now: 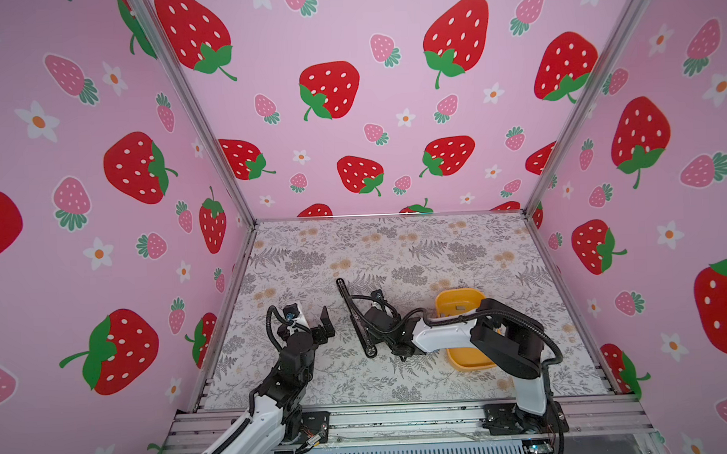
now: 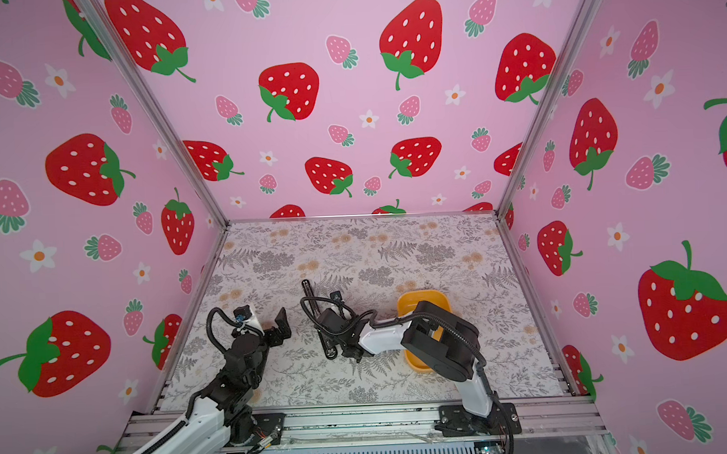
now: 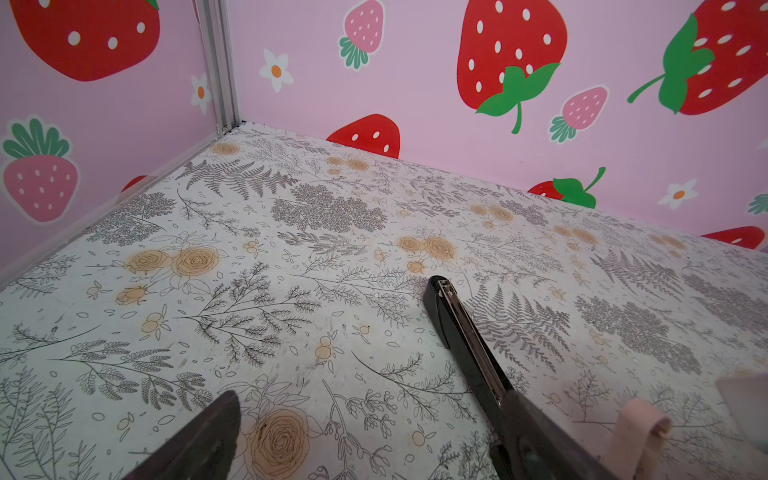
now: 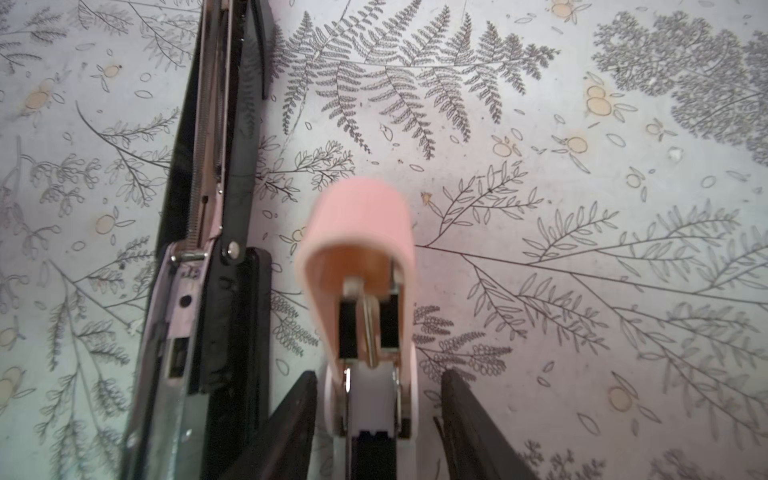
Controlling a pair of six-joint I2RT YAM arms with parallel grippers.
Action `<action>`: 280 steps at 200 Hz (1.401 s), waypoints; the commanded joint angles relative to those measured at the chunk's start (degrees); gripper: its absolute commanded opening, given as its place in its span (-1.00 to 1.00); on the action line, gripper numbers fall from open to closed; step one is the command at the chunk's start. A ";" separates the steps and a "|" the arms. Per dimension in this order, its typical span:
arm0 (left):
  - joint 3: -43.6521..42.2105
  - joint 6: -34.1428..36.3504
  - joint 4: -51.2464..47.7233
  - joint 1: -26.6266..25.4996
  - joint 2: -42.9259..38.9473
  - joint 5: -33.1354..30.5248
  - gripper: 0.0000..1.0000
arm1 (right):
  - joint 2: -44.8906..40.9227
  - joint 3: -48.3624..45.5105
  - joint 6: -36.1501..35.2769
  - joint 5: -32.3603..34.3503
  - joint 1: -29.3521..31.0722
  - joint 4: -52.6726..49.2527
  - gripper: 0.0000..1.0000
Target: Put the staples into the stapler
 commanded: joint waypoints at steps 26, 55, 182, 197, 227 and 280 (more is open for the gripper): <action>0.54 0.02 1.94 0.42 -0.59 1.29 0.98 | -7.17 -2.46 -0.41 1.51 0.03 -0.01 0.02; -0.04 1.12 3.04 0.38 -0.95 3.36 0.98 | -13.25 -6.26 -1.16 3.89 0.27 0.58 0.02; 4.72 11.96 7.01 -1.36 -2.48 31.71 0.98 | -50.02 -30.01 -12.27 23.37 -8.23 2.64 0.48; 6.88 15.86 7.88 -3.14 1.93 36.59 0.92 | -54.55 -33.66 -13.54 21.01 -12.57 4.24 0.49; 13.43 25.07 6.64 -6.87 13.43 42.22 0.93 | -62.29 -39.94 -15.26 19.21 -19.05 5.60 0.53; 24.95 57.49 -7.12 -17.16 33.13 52.74 0.91 | -71.55 -48.36 -18.29 18.63 -26.31 9.17 0.62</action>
